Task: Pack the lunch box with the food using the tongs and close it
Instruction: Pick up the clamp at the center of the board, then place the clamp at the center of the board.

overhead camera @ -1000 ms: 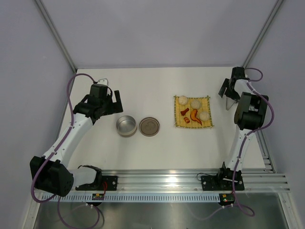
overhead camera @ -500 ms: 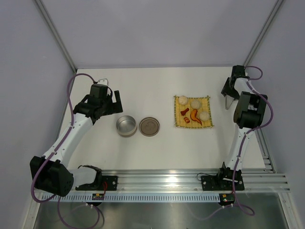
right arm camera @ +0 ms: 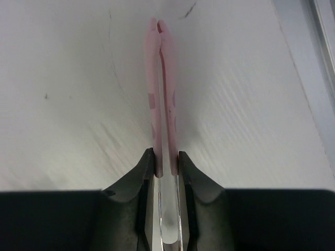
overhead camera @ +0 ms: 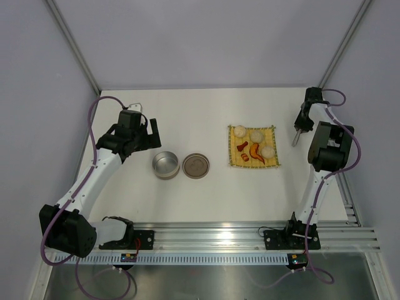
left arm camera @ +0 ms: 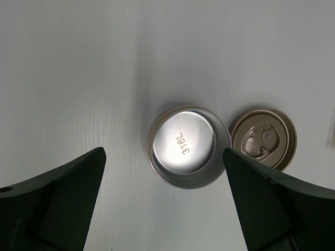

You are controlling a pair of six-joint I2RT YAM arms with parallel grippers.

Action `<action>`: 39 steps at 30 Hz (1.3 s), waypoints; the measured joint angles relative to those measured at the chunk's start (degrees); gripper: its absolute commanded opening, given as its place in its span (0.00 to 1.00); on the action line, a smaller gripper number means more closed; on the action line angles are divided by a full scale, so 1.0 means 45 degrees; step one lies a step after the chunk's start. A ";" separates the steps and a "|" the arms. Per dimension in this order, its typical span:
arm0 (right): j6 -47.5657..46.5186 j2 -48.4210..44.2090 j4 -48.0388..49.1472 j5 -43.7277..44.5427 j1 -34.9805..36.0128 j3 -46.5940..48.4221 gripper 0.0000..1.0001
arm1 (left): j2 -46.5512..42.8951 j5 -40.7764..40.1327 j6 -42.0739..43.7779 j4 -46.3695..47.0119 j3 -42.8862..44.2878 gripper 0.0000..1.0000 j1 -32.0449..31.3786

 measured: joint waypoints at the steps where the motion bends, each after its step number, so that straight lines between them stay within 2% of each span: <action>1: 0.0063 -0.0228 -0.0131 -0.0131 0.0000 -0.0199 0.14 | 0.0000 0.0000 0.0000 0.0000 0.0000 0.99 0.0000; 6: 0.0393 -0.1987 -0.1156 -0.0884 0.0000 -0.1185 0.14 | -0.0005 0.0010 0.0000 0.0000 0.0000 0.99 0.0000; 12: 0.0894 -0.5207 -0.2176 -0.2293 0.0141 -0.2822 0.16 | -0.0204 0.0034 0.0000 -0.0005 0.0000 0.99 0.0000; 19: 0.1200 -0.8068 -0.3764 -0.2934 0.1491 -0.4022 0.19 | -0.0437 0.0126 0.0010 0.0000 0.0000 0.99 0.0000; 26: 0.1690 -0.9554 -0.5561 -0.2973 0.3249 -0.5241 0.26 | -0.0559 0.0301 0.0010 0.0000 0.0000 0.99 -0.0044; 32: 0.2040 -1.0506 -0.6649 -0.2924 0.3356 -0.5493 0.33 | -0.0646 0.0311 0.0005 0.0000 0.0000 0.99 -0.0063; 39: 0.2089 -1.0768 -0.6868 -0.2895 0.3453 -0.5644 0.39 | -0.0665 0.0355 0.0000 0.0000 0.0000 0.99 -0.0063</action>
